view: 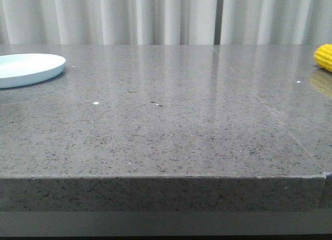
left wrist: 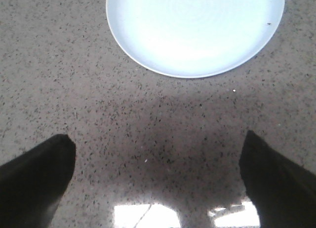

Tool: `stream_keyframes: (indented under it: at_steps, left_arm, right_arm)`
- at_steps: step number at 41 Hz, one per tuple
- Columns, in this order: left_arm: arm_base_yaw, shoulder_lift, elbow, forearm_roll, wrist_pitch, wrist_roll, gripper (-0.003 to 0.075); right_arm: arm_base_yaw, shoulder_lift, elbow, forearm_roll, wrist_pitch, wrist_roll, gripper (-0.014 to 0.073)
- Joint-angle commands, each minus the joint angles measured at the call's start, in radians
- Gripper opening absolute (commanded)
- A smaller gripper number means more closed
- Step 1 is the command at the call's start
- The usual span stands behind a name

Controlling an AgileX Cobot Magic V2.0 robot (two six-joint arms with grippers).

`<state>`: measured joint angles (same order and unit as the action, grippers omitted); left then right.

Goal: Place corn on plate with both arms
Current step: 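Lower the left gripper open over the rim of the light blue plate, then grip the plate rim with the left gripper and lift it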

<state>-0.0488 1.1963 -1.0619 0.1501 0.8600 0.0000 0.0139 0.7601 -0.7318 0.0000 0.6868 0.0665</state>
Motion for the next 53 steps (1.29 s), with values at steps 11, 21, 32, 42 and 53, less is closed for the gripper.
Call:
stream_keyframes:
  at_steps: [11,21,32,42,53]
  left_arm:
    - [0.139,0.235,-0.235,-0.227,-0.019,0.132,0.0651]
    - [0.225,0.399,-0.363,-0.336,-0.02,0.16,0.0651]
    - [0.232,0.553,-0.481,-0.365,-0.025,0.16,0.0651]
    - [0.232,0.641,-0.546,-0.393,-0.017,0.16,0.0599]
    - [0.232,0.658,-0.553,-0.408,-0.001,0.186,0.032]
  right_arm:
    - [-0.005,0.002,-0.034,-0.017,-0.069,-0.007,0.0624]
    - [-0.005,0.002,-0.034,-0.017,-0.069,-0.007,0.0624]
    - [-0.005,0.002,-0.034,-0.017,-0.069,-0.007,0.0624]
    - [-0.005,0.002,-0.034,-0.017,-0.069,-0.007,0.0624]
    - [-0.005,0.002,-0.034,-0.017,-0.069,-0.007,0.0624]
